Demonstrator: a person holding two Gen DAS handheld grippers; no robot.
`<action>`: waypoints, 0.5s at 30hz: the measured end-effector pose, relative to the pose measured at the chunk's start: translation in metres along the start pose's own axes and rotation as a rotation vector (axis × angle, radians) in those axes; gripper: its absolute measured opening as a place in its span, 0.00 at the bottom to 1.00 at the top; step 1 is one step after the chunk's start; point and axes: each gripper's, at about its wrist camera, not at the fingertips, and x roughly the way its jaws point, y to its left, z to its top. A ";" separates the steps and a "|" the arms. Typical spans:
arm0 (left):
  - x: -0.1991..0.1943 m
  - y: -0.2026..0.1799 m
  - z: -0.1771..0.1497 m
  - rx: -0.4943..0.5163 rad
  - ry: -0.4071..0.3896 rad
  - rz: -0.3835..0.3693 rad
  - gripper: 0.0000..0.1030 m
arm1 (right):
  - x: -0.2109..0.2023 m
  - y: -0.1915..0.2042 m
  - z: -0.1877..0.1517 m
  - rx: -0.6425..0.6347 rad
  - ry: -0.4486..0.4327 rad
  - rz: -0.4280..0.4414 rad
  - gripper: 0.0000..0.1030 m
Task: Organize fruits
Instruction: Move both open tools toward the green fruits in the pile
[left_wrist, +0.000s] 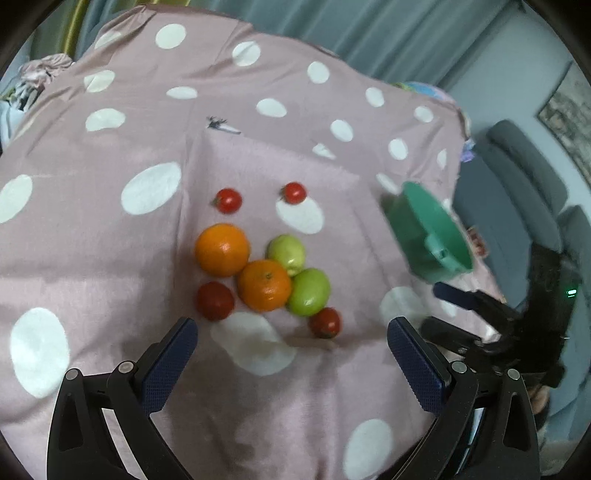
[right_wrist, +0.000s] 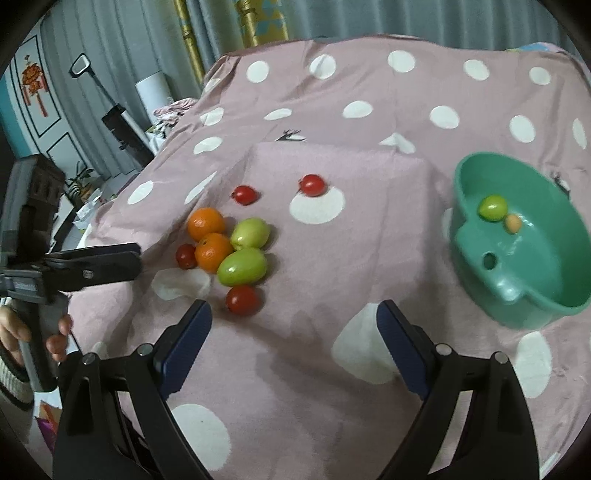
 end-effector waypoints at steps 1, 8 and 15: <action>0.002 -0.001 -0.001 0.015 0.000 0.037 0.99 | 0.003 0.002 -0.001 -0.006 0.007 0.010 0.89; 0.002 -0.009 -0.005 0.152 -0.015 0.188 0.99 | 0.017 0.005 -0.002 0.003 0.036 0.075 0.89; 0.007 -0.008 -0.002 0.145 -0.003 0.170 0.99 | 0.026 0.006 -0.002 0.009 0.050 0.115 0.87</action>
